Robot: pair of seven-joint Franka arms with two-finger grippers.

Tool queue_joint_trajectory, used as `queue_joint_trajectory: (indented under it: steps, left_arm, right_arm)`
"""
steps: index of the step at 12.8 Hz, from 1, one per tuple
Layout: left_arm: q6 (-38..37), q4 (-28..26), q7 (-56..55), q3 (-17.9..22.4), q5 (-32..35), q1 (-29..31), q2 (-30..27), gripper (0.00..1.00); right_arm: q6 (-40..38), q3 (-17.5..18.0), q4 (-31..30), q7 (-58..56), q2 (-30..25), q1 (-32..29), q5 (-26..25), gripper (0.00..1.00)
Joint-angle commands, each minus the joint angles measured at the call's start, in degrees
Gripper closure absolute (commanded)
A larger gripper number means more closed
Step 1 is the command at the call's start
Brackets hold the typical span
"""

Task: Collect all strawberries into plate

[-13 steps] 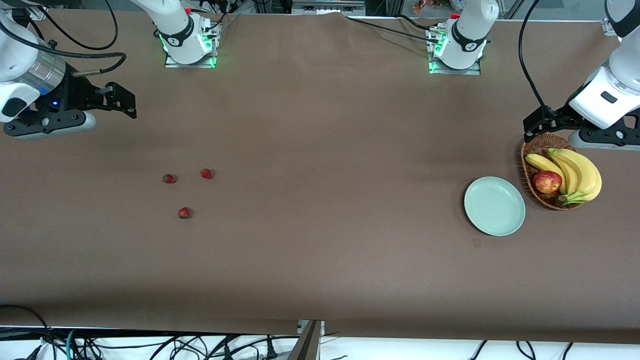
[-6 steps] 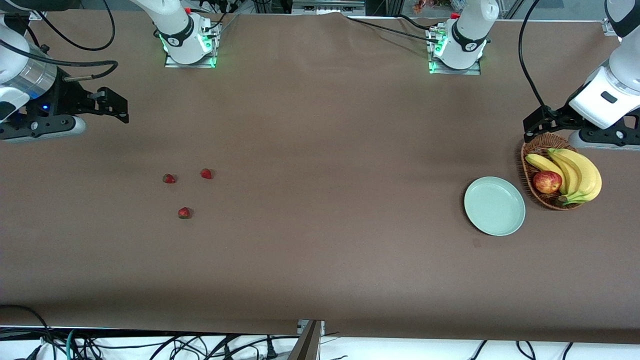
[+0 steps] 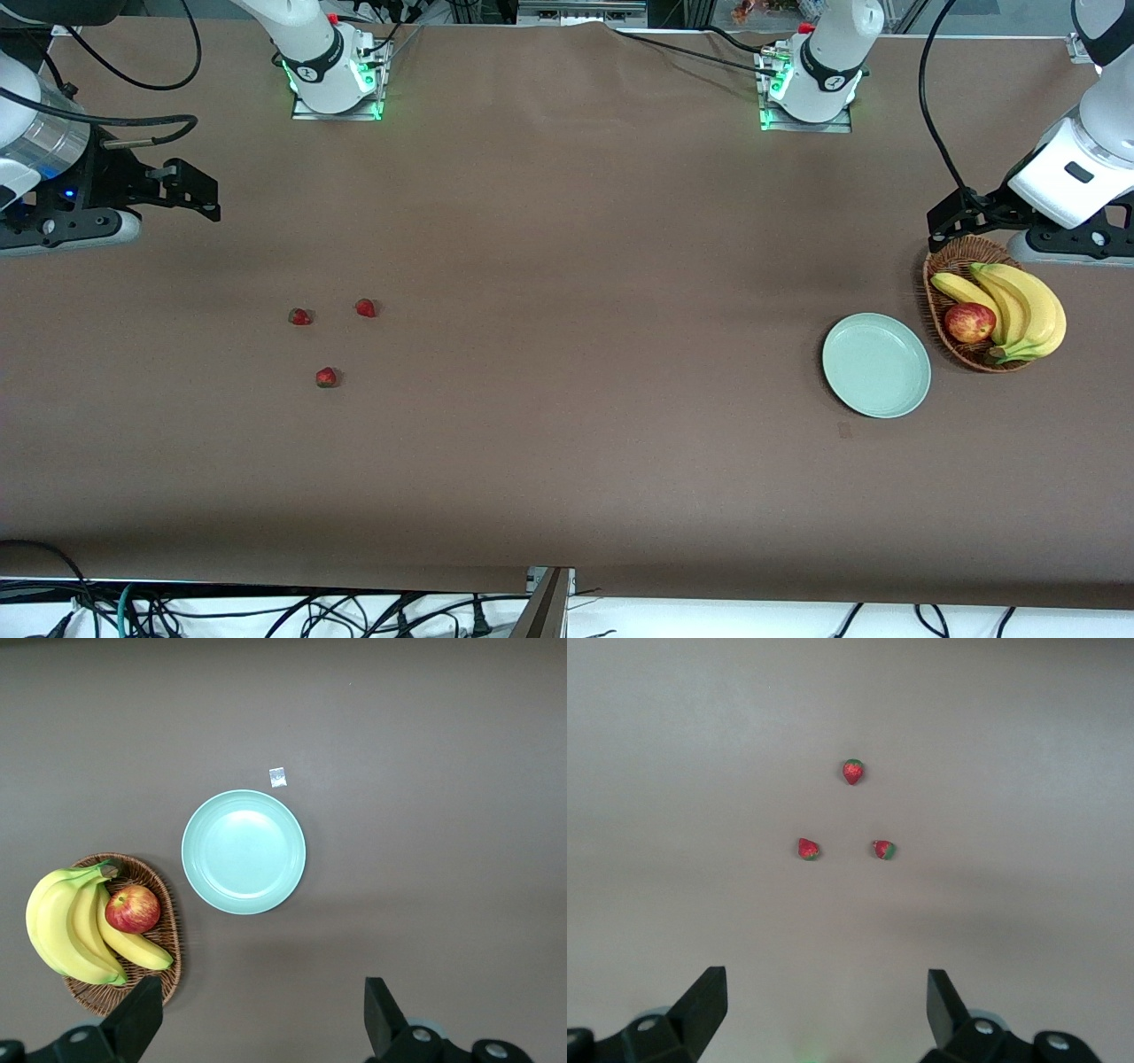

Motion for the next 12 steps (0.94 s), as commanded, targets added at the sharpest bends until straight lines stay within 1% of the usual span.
queue_joint_trajectory:
  steps: [1, 12]
  left_arm:
    - [-1.4, 2.0, 0.0, -0.3, 1.2, 0.2, 0.9, 0.00]
    - [-1.4, 2.0, 0.0, -0.3, 1.2, 0.2, 0.9, 0.00]
  right_arm:
    - [0.2, 0.3, 0.1, -0.1, 0.4, -0.6, 0.0, 0.01]
    - [1.0, 0.2, 0.2, -0.1, 0.7, -0.6, -0.2, 0.01]
